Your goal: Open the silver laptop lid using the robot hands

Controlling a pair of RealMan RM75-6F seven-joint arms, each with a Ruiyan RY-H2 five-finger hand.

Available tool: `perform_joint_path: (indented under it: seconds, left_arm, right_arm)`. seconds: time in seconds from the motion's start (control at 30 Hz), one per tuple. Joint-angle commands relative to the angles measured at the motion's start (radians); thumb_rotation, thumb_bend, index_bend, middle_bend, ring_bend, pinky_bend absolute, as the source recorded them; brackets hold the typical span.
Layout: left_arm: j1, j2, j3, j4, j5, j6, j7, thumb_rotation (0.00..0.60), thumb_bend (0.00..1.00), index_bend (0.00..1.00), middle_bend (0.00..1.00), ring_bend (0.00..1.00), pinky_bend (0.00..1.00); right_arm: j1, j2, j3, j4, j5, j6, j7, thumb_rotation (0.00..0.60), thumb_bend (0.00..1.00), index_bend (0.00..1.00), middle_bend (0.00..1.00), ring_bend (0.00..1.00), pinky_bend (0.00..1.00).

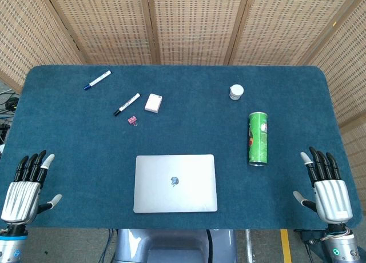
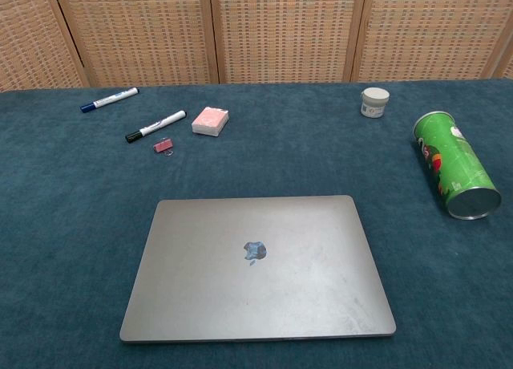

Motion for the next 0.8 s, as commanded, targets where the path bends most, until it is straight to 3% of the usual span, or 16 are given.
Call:
perform_joint_path:
  seconds: [0.03, 0.33, 0.5, 0.7, 0.8]
  left_arm:
    - [0.0, 0.0, 0.0, 0.001, 0.0, -0.001, 0.0, 0.6, 0.08, 0.0, 0.0, 0.0, 0.0]
    - [-0.006, -0.002, -0.001, 0.007, 0.008, -0.006, -0.011, 0.6, 0.1, 0.0, 0.0, 0.0, 0.0]
    - [-0.053, -0.015, 0.029, 0.084, 0.164, -0.006, -0.154, 0.6, 0.09, 0.0, 0.0, 0.0, 0.0]
    - [-0.16, -0.038, 0.059, 0.081, 0.281, -0.154, -0.113, 0.6, 0.09, 0.0, 0.0, 0.0, 0.0]
    - [-0.26, -0.089, 0.063, 0.12, 0.389, -0.227, -0.171, 0.6, 0.1, 0.0, 0.0, 0.0, 0.0]
  right_arm:
    - [0.0, 0.001, 0.0, 0.0, 0.001, -0.001, 0.001, 0.6, 0.0, 0.01, 0.0, 0.0, 0.0]
    - [0.0, 0.002, 0.0, -0.002, 0.005, -0.003, 0.005, 0.6, 0.0, 0.01, 0.0, 0.0, 0.0]
    - [-0.001, 0.008, 0.005, -0.007, 0.013, -0.002, 0.018, 0.6, 0.0, 0.01, 0.0, 0.0, 0.0]
    - [0.002, 0.011, 0.005, -0.013, 0.013, -0.007, 0.022, 0.6, 0.0, 0.01, 0.0, 0.0, 0.0]
    - [0.002, 0.011, 0.003, -0.013, 0.011, -0.007, 0.021, 0.6, 0.0, 0.01, 0.0, 0.0, 0.0]
